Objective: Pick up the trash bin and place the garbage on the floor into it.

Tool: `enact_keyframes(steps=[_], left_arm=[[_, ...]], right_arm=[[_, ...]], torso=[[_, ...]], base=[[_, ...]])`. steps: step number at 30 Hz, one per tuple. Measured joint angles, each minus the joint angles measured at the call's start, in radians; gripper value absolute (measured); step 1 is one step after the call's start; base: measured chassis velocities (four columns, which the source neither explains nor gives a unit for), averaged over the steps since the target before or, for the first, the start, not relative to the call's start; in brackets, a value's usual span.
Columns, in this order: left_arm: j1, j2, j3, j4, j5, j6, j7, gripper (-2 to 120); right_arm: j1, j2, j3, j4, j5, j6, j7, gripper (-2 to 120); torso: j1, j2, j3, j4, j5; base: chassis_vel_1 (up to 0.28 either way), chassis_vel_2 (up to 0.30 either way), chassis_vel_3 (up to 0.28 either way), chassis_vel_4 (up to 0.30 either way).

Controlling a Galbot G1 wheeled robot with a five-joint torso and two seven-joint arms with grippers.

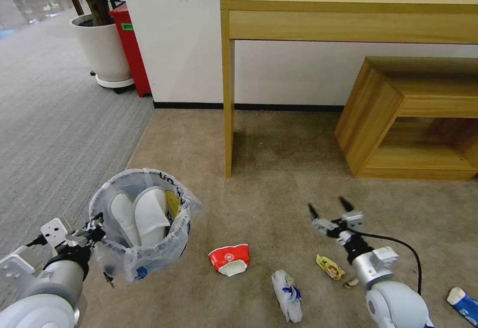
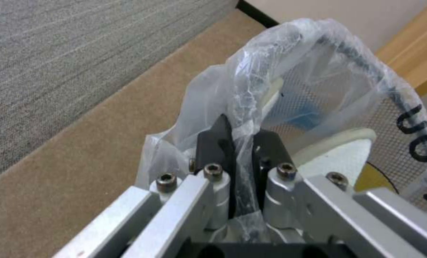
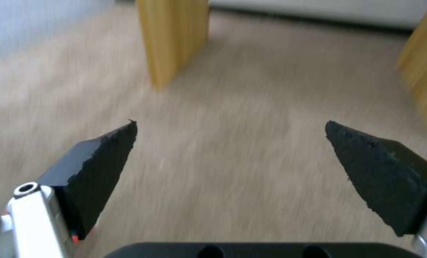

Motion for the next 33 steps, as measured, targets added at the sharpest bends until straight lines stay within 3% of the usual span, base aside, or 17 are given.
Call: enact_keyframes(steps=[5,6,9,10,13,18,33], left_arm=[[0.002,-0.004,0.000,0.001,0.007,0.000,0.000,3],[0.002,-0.004,0.000,0.001,0.007,0.000,0.000,3],[0.000,-0.001,-0.016,0.005,0.002,-0.001,0.000,3],[0.000,-0.001,-0.016,0.005,0.002,-0.001,0.000,3],[-0.005,0.001,-0.024,0.009,-0.002,-0.001,0.000,3],[-0.004,-0.003,-0.021,0.012,-0.002,-0.001,0.001,3],[-0.001,-0.007,-0.016,0.010,0.003,-0.003,0.002,3]], right_arm=[[0.034,-0.044,-0.075,-0.058,-0.027,-0.183,0.014,100],[0.034,-0.044,-0.075,-0.058,-0.027,-0.183,0.014,100],[0.050,-0.052,-0.109,-0.064,-0.004,-0.398,0.030,100],[0.050,-0.052,-0.109,-0.064,-0.004,-0.398,0.030,100],[0.039,-0.097,-0.135,-0.046,0.026,-0.534,0.038,100],[0.040,-0.109,-0.168,-0.072,0.077,-0.557,0.060,100],[0.105,0.009,-0.267,-0.271,0.064,-0.513,0.064,96]], torso=[[0.000,0.000,0.000,0.0001,0.0001],[0.000,0.000,0.000,0.0001,0.0001],[0.000,0.000,0.000,0.0002,0.0002],[0.000,0.000,0.000,0.0002,0.0002],[0.000,0.000,0.000,0.0001,-0.0002],[0.000,0.000,0.000,-0.0001,-0.0001],[0.000,0.000,0.000,0.0001,0.0001]], base=[[0.000,0.000,0.000,0.000],[0.000,0.000,0.000,0.000],[0.000,0.000,0.000,0.000],[0.000,0.000,0.000,0.000],[0.000,0.000,0.000,0.000],[0.000,0.000,0.000,0.000],[0.000,0.000,0.000,0.000]])
